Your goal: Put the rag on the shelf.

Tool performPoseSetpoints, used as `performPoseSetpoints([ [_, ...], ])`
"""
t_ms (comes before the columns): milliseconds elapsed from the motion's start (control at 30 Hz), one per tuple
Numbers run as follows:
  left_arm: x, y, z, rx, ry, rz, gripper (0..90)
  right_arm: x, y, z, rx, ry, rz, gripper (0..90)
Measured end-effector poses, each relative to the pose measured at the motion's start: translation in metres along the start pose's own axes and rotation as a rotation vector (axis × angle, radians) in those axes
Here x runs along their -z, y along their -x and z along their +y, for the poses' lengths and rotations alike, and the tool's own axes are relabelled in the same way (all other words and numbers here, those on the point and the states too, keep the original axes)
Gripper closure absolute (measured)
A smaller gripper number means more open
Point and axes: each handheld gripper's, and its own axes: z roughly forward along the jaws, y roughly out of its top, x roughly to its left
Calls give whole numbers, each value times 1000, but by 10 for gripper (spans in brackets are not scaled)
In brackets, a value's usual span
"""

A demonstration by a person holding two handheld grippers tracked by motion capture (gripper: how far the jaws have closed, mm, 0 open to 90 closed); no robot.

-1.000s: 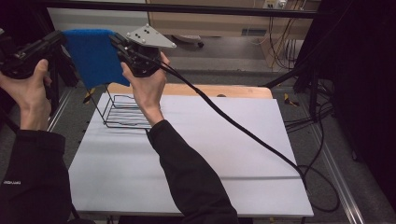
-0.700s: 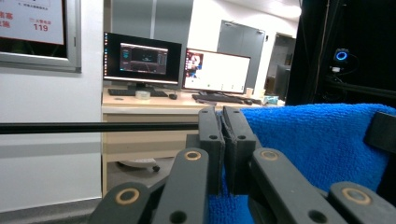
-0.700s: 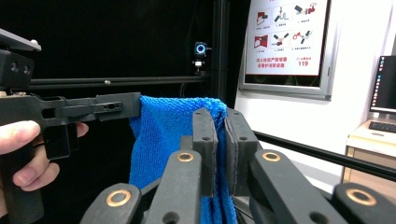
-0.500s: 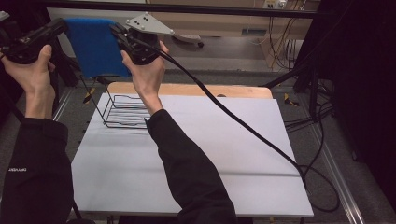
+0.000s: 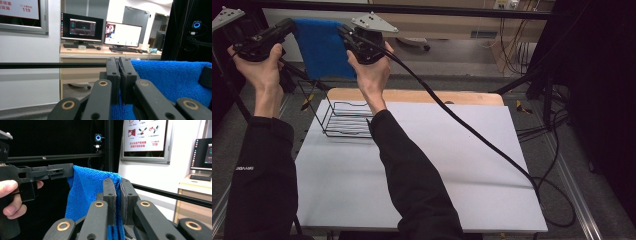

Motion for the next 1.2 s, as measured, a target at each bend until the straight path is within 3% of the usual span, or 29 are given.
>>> performPoseSetpoints([
  [133,-4,-3,-5,13,-4,-12,869,-1,2,-5,-3,-8,-2,849],
  [433,-6,-3,-17,-10,-39,-11,869,-1,6,-20,-31,-42,-7,848],
  [533,-9,-1,-22,-21,-51,-13,869,1,4,-23,5,-60,-19,848],
  [667,-10,-1,-31,-25,-67,-24,869,5,8,-28,-24,-63,-16,848],
  [1200,17,-3,-48,-52,-93,-73,869,11,5,-54,-56,-95,14,843],
])
